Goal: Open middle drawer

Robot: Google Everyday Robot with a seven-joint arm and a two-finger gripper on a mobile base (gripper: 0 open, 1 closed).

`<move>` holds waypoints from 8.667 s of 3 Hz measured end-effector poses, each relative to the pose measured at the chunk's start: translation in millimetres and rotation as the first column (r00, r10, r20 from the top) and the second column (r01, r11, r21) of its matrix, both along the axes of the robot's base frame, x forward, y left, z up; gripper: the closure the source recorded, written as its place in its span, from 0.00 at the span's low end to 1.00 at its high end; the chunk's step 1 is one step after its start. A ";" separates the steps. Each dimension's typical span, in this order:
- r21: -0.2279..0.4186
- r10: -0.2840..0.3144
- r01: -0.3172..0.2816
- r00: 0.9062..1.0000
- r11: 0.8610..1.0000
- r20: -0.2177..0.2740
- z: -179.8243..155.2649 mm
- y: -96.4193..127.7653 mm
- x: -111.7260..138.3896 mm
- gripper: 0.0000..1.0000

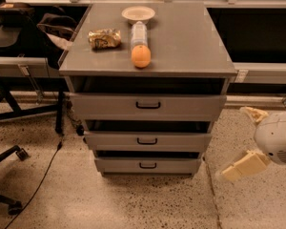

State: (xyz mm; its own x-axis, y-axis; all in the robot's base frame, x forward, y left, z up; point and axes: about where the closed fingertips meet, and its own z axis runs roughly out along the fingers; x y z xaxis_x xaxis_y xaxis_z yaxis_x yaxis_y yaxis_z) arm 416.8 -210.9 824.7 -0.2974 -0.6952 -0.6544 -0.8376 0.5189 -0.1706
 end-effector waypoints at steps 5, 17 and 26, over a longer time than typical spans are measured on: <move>-0.066 -0.146 0.141 0.986 0.988 -0.079 -136.6 28.1 0.9 0.00; 0.068 -0.037 0.051 0.981 0.996 -0.191 -278.5 80.2 146.9 0.86; 0.160 -0.083 0.062 0.988 0.985 0.127 -311.8 80.1 221.1 1.00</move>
Offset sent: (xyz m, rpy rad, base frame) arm -0.0216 0.0110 -0.0830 -0.0792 0.0243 -0.1925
